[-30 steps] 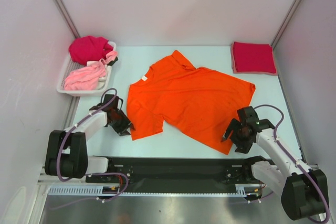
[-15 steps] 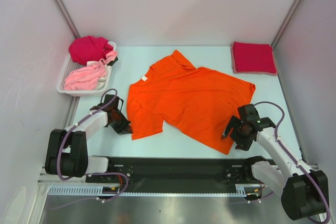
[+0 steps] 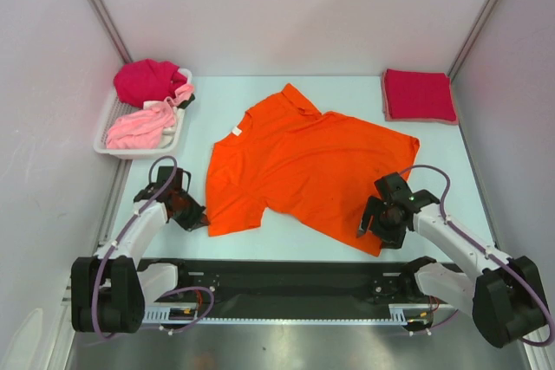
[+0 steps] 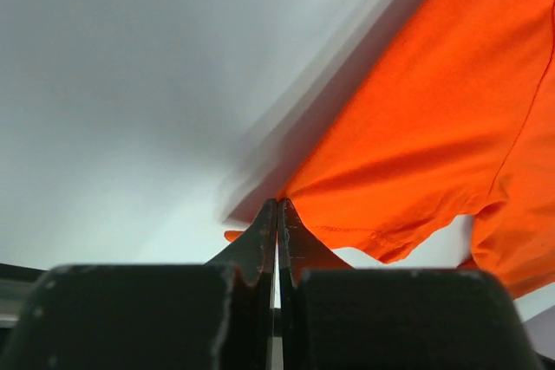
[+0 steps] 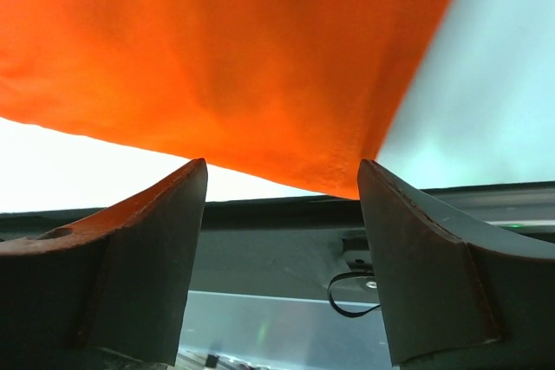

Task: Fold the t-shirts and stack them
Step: Flatten the tshirt out

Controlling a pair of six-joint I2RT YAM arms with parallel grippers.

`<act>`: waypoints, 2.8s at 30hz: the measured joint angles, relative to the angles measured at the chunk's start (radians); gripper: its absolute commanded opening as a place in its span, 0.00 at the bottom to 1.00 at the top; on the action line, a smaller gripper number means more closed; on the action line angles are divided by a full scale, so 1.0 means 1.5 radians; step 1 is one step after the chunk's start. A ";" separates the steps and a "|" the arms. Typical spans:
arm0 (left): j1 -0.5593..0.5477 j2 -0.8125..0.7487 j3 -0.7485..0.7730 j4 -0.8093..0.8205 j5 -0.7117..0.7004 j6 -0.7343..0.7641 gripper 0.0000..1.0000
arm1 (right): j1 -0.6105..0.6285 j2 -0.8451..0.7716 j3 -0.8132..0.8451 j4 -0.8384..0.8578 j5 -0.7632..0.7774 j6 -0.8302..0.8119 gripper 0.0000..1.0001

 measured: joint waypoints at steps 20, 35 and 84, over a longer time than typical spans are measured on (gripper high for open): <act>0.076 -0.021 0.035 -0.030 0.012 0.051 0.38 | 0.056 0.098 0.021 0.052 0.004 0.025 0.37; 0.025 0.079 0.166 0.099 0.101 0.174 0.47 | 0.039 0.140 0.028 0.062 0.009 0.013 0.43; 0.052 0.443 0.343 0.153 0.038 0.378 0.00 | 0.014 0.152 0.028 0.104 -0.056 -0.039 0.38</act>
